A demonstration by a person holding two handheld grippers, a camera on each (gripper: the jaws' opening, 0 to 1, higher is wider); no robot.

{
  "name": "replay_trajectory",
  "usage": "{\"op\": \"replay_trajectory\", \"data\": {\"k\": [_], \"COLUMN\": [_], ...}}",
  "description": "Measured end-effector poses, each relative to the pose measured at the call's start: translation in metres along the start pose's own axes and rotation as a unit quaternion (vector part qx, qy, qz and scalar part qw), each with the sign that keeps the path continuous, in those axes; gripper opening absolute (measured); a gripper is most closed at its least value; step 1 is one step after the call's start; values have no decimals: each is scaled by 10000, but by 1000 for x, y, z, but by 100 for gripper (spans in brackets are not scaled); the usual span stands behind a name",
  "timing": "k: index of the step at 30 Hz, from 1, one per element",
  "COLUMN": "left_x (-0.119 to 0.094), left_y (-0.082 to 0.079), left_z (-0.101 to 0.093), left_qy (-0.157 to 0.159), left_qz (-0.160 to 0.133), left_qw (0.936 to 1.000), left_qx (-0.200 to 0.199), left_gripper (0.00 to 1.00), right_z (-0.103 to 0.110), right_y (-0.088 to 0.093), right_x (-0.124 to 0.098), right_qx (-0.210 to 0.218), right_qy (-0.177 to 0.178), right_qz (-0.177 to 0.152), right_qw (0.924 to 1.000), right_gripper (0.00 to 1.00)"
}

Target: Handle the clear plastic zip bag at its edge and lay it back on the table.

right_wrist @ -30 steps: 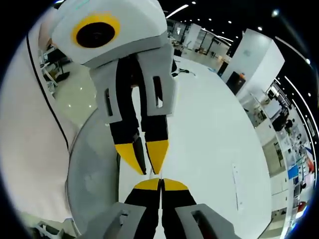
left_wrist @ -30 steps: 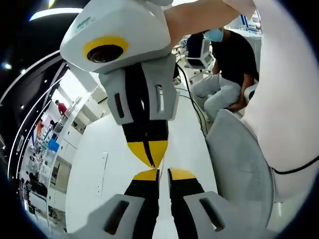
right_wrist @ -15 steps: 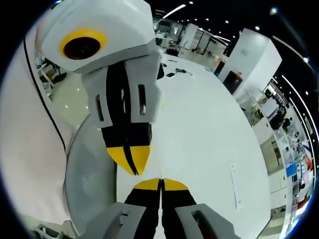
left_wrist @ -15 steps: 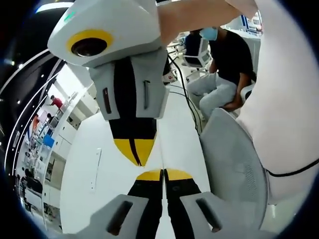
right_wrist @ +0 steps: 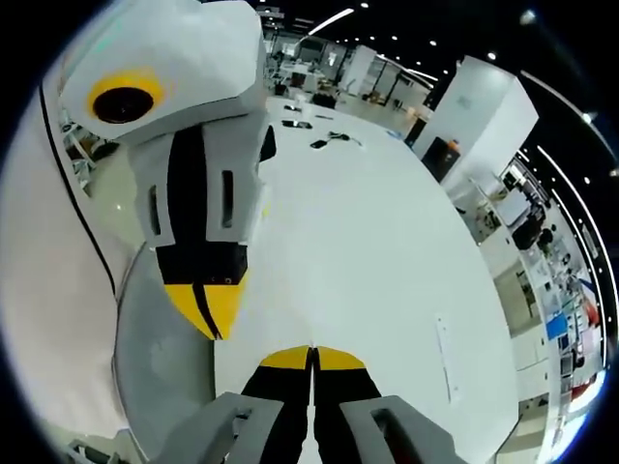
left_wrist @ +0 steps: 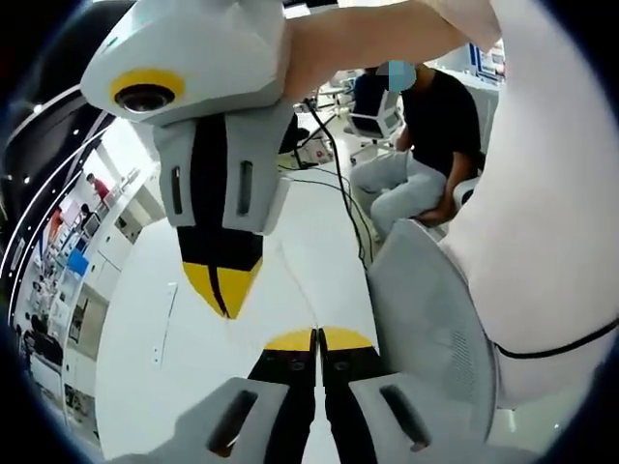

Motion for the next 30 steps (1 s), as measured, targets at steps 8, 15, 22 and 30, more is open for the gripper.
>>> {"op": "replay_trajectory", "data": {"k": [8,15,22,30], "left_x": [4,4,5,5], "left_y": [0,-1,-2,-2], "left_z": [-7,-11,-14,-15], "left_qy": [147,188,211,209], "left_qz": [5,-10,-33,-38], "left_qw": [9999,9998,9998,9998], "left_qx": [-52,-49,1,28], "left_gripper": [0,0,0,0], "right_z": [-7,-12,-17,-22], "right_y": [2,4,4,4], "right_x": [-1,-2,-3,-5], "right_qx": [202,338,419,489], "right_qy": [224,408,585,704], "right_qz": [4,-13,-78,-109], "right_qw": [9995,9986,9974,9963], "right_gripper": [0,0,0,0]}}
Point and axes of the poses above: the point that each gripper's makers call its tool centre point, and the gripper's own axes: x roughly forward along the fingers, z roughly to its left, y roughly out of its underside, the point moved 8 cm from there along -x, roughly backward along the fingers, and after that the axes turned 9 degrees about y, right-handed, at the moved point
